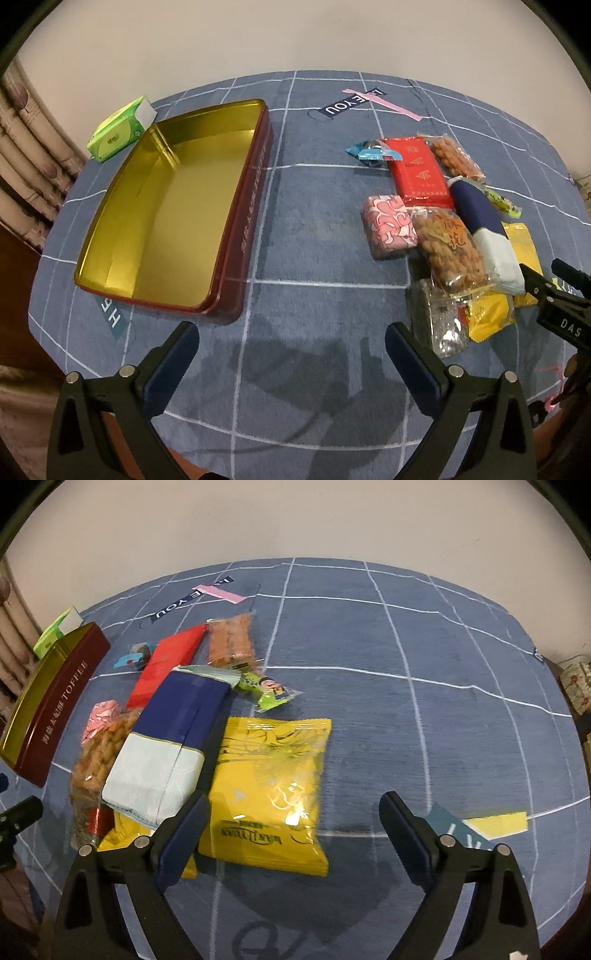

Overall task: Organize snacks
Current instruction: 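Move the right tool onto the yellow WANLIYUAN bag and close on it, then lower the left tool onto the pink floral box and close on it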

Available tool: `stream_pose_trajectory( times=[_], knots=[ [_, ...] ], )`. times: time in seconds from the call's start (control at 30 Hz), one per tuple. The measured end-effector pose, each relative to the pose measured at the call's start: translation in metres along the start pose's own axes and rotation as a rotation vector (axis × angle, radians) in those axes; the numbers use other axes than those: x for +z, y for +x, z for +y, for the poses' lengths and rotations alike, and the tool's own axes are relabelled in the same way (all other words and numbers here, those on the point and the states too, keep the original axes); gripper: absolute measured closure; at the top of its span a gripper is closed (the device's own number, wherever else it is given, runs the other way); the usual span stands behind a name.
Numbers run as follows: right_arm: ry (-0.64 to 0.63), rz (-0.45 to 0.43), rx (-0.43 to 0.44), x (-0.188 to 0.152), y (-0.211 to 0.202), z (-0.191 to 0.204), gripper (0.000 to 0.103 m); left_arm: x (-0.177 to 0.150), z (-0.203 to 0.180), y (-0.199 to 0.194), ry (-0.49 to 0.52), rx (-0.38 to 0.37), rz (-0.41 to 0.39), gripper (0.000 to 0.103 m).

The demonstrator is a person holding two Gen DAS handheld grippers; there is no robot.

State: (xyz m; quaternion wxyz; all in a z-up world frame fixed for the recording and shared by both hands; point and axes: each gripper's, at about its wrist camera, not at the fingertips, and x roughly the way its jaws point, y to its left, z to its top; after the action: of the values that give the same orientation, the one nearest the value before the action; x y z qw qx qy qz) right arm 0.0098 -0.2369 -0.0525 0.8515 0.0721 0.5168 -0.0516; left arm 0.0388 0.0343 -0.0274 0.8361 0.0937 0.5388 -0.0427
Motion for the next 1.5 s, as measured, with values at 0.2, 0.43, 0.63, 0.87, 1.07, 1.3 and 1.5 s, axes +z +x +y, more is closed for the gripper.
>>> stream_pose_trajectory(
  times=[0.2,0.43,0.63,0.87,1.07,1.3,1.5],
  knots=[
    [0.01,-0.003,0.01,0.002,0.006,0.001,0.016,0.008,0.003,0.002,-0.003,0.004,-0.002,0.0],
    [0.01,-0.001,0.019,0.003,0.011,-0.006,0.027,0.015,0.005,0.004,-0.006,0.016,0.0,0.0],
    [-0.033,-0.008,0.005,0.01,0.017,-0.002,0.026,0.02,0.003,0.005,-0.008,0.022,0.006,0.0],
    [-0.071,-0.028,0.004,0.014,0.018,0.0,0.043,0.03,0.002,0.009,-0.013,0.009,0.02,0.0],
    [-0.048,-0.046,-0.025,0.011,0.016,-0.013,0.047,0.038,-0.005,0.011,-0.008,-0.017,0.028,0.0],
    [0.016,-0.057,-0.056,0.012,0.016,-0.041,0.047,0.059,-0.01,0.016,-0.052,-0.113,0.066,0.0],
    [0.017,-0.067,-0.059,0.012,0.017,-0.039,0.046,0.079,-0.014,0.028,-0.109,-0.176,0.142,0.027]
  ],
)
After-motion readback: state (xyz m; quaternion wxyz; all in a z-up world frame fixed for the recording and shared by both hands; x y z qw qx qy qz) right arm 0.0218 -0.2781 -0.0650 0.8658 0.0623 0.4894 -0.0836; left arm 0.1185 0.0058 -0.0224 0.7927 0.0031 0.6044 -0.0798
